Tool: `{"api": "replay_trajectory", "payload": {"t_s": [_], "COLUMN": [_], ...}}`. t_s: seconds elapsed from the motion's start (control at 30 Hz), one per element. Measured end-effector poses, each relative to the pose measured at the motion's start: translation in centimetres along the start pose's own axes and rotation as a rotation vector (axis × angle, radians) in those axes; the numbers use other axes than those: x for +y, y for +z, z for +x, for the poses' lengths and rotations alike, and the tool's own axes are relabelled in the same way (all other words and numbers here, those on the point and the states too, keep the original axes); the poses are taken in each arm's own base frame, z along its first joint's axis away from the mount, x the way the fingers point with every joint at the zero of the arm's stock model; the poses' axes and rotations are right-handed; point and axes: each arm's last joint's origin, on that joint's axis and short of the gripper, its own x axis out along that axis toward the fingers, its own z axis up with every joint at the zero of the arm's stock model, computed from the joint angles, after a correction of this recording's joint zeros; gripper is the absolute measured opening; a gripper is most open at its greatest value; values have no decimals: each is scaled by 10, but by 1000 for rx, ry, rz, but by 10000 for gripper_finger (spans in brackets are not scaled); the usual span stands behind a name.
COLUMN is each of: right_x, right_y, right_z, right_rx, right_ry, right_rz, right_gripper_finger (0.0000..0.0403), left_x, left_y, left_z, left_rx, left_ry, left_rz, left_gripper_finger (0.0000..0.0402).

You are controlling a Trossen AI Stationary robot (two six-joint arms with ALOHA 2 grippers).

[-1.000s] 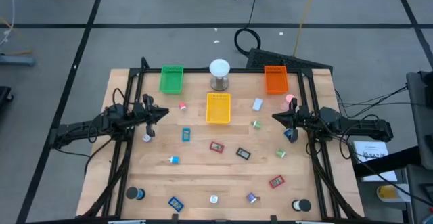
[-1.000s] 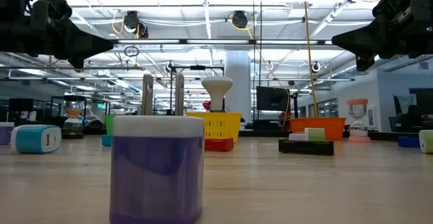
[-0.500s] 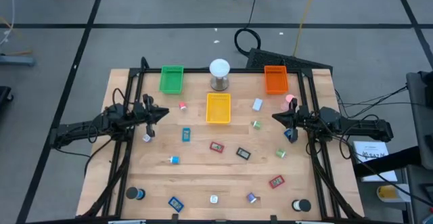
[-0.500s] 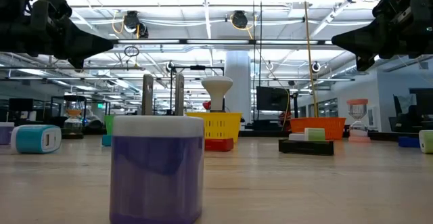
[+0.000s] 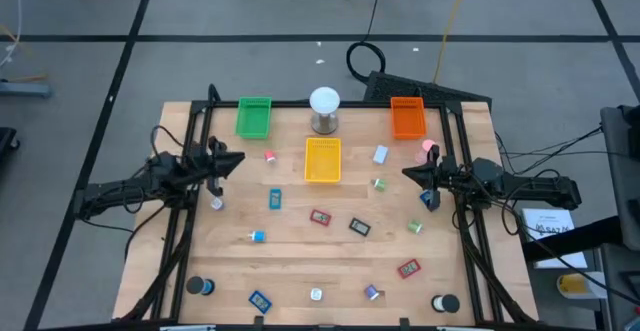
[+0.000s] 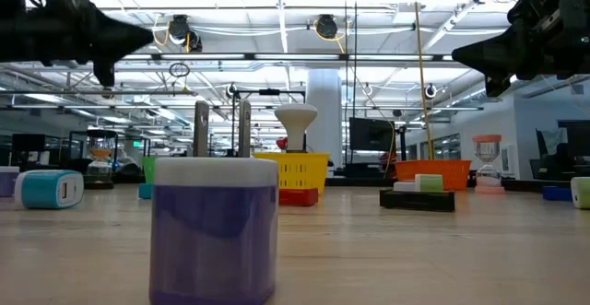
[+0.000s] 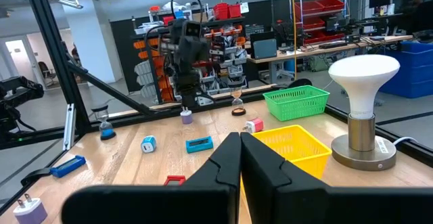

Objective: Pick & Place Office items
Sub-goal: Put the light blue digital clock into the green bin

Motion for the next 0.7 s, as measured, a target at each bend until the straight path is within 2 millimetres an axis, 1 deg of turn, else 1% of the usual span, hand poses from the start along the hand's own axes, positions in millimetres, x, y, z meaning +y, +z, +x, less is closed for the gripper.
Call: {"api": "replay_trajectory", "payload": {"t_s": [0.1, 0.17, 0.23, 0.3, 0.37, 0.43, 0.5, 0.6, 0.7], "right_x": [0, 0, 0, 0, 0, 0, 0, 0, 0], "right_y": [0, 0, 0, 0, 0, 0, 0, 0, 0], "right_z": [0, 0, 0, 0, 0, 0, 0, 0, 0], "right_rx": [0, 0, 0, 0, 0, 0, 0, 0, 0], "right_ry": [0, 0, 0, 0, 0, 0, 0, 0, 0], "right_rz": [0, 0, 0, 0, 0, 0, 0, 0, 0], "right_gripper_finger": [4, 4, 4, 4, 4, 4, 4, 4, 4], "left_x": [-3, -4, -3, 0, 3, 4, 5, 4, 0], "left_y": [8, 10, 12, 11, 7, 8, 11, 17, 31], "left_z": [0, 0, 0, 0, 0, -1, -2, -3, -4], "left_rx": [-78, -89, -84, -55, -3, 24, 37, 52, 23], "left_ry": [-46, -57, 1, 95, 178, 238, 291, 331, 312], "left_rz": [-6, 1, -4, 3, 17, 25, 28, 60, 129], "left_gripper_finger": [42, 42, 42, 39, 25, 7, 5, 3, 8]}}
